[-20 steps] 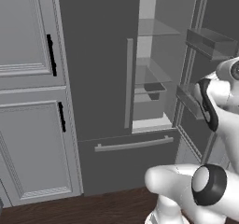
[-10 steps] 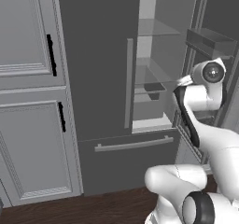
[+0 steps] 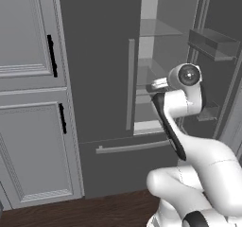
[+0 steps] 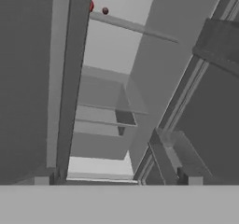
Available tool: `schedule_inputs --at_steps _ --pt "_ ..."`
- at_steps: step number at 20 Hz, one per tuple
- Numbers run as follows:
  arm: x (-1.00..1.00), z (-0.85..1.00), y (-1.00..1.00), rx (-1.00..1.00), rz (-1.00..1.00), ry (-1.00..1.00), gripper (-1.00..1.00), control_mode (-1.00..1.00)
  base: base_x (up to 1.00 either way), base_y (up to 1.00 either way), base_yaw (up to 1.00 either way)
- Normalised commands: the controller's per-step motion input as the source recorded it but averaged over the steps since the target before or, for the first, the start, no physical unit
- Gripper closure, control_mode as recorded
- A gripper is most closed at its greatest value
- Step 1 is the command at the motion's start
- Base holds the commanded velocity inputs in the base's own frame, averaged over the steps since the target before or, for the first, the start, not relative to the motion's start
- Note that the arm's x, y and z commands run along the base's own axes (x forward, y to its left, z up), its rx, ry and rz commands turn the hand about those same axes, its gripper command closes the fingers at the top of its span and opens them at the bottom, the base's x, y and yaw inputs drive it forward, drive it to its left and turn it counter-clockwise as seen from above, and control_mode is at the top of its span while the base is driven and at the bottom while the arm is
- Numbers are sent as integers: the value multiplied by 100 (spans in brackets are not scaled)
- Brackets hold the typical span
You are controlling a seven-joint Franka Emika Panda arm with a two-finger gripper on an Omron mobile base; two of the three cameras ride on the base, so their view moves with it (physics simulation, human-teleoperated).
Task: Take the strawberry from the fridge and place it on top of the pancake, located on the dining counter.
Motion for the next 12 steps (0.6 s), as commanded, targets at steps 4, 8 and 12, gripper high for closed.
schedule_inputs --at_steps 4,8,12 --pt "0 0 79 29 0 1 -100 -100 0 0 0" --pt "11 0 55 27 0 1 -100 -100 0 0 0" --pt "30 1 4 19 4 0 -100 -100 0 0 0"
